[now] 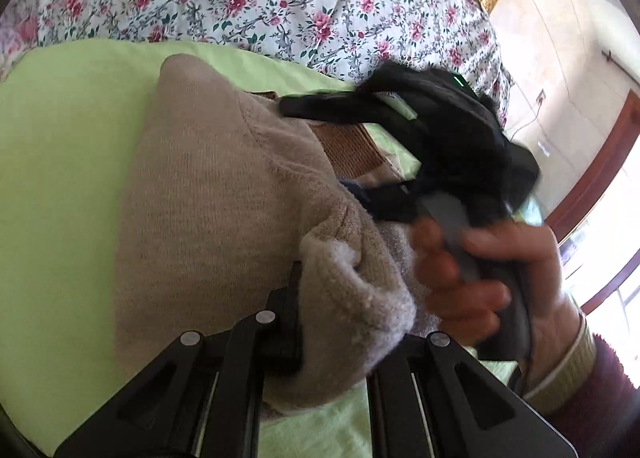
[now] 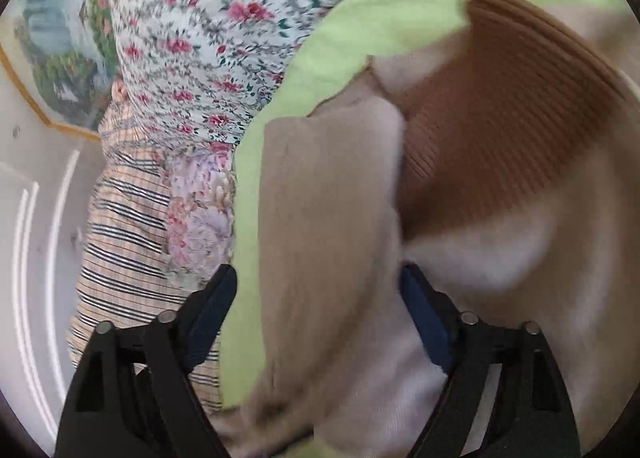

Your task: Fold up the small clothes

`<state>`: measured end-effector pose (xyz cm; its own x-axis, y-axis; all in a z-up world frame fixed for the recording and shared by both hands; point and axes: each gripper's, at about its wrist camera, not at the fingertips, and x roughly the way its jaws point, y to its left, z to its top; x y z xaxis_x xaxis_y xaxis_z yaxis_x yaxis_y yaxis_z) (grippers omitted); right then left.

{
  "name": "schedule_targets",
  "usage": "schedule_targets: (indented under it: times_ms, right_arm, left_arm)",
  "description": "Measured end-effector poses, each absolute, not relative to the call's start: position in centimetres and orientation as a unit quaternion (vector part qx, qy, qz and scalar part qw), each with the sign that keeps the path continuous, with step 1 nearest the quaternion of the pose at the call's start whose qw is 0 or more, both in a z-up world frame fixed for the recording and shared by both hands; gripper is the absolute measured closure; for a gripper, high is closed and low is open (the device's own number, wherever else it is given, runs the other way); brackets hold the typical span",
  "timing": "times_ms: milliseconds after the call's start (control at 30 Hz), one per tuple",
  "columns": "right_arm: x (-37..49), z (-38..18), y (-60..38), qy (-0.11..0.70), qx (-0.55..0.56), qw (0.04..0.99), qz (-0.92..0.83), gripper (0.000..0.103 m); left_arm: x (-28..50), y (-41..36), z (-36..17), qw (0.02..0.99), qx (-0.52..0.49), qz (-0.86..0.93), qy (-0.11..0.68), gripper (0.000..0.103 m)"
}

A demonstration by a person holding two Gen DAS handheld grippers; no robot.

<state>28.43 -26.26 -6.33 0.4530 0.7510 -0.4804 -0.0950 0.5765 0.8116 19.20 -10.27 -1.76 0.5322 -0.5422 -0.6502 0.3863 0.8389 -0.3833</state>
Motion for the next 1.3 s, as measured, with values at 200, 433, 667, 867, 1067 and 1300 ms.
schedule_targets:
  times_ms: [200,433,667,867,1067,1300]
  right_arm:
    - [28.9,-2.3,-25.9,0.419,0.291,0.815,0.274,0.086]
    - [25.3,-1.3,-31.4,0.409,0.199,0.865,0.21,0.086]
    - [25.3,-5.2,-36.1,0.451,0.195,0.858,0.149,0.087]
    - [25.3,-5.4,-36.6,0.451,0.182,0.862,0.14,0.085]
    - [23.7,-5.8,-37.4,0.442,0.189,0.87,0.109,0.078]
    - [20.2,-5.6,-39.0,0.442,0.19,0.875,0.063,0.032]
  left_arm:
    - [18.9,-10.8,0.1,0.874,-0.091,-0.276,0.388,0.096]
    - [18.9,-17.2,0.5,0.854,-0.098,-0.337,0.384,0.096]
    - [20.3,-22.9,-4.0,0.812,-0.103,-0.364,0.444,0.096]
    - [20.5,-23.7,-4.4,0.808,-0.095,-0.372,0.446,0.091]
    - [19.1,-22.1,-4.1,0.794,-0.084,-0.387,0.462,0.07]
    - [17.0,-15.5,-2.0,0.82,-0.071,-0.35,0.448,0.018]
